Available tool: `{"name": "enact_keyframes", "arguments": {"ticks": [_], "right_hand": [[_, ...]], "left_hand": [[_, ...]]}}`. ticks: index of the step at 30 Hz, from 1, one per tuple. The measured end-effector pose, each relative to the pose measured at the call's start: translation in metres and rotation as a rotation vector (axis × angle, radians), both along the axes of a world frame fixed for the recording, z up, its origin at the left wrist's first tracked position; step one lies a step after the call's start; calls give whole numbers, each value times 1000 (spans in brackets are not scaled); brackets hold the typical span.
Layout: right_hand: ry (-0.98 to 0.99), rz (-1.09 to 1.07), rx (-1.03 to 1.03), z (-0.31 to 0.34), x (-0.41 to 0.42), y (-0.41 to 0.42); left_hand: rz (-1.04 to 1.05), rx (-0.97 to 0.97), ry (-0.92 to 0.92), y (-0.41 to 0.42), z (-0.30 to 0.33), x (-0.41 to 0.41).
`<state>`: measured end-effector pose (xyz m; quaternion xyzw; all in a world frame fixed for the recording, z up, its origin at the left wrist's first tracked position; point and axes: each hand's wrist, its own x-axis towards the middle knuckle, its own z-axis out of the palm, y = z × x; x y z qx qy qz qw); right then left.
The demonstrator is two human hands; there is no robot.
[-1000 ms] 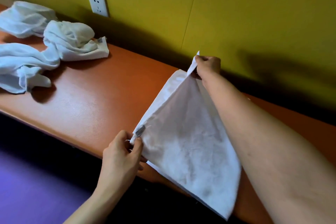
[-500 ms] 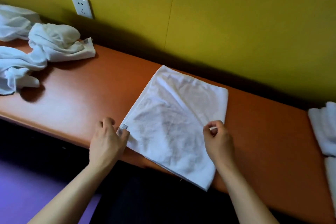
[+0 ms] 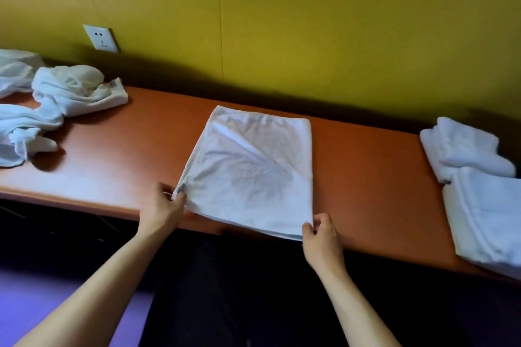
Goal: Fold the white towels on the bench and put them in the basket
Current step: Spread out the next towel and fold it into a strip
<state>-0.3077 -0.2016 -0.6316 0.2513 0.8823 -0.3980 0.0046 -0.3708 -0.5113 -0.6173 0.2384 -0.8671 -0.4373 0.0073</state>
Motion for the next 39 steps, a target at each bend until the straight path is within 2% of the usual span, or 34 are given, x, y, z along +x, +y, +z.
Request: {"name": "enact_keyframes", "arguments": {"ticks": [4, 9, 12, 15, 17, 19, 21, 26, 28, 31, 39], "right_hand": [[174, -64, -110, 18, 15, 18], [302, -93, -330, 41, 39, 39], [315, -121, -430, 48, 53, 49], [321, -150, -637, 55, 68, 57], [332, -97, -791, 59, 77, 65], [337, -17, -857, 64, 82, 69], [319, 26, -779, 67, 79, 70], [415, 33, -279, 61, 42, 75], [477, 37, -167, 57, 20, 77], [497, 13, -198, 48, -20, 74], [448, -15, -203, 8, -110, 67]], "left_hand": [[47, 285, 95, 8, 20, 33], [28, 510, 126, 19, 45, 76], [13, 529, 129, 23, 53, 97], [-133, 588, 128, 19, 63, 122], [-223, 578, 149, 17, 64, 133], [-170, 521, 203, 16, 59, 136], [-91, 439, 257, 16, 56, 132], [-105, 97, 322, 13, 55, 104], [-108, 41, 328, 14, 56, 87], [-132, 65, 330, 20, 51, 57], [-94, -41, 292, 30, 19, -30]]}}
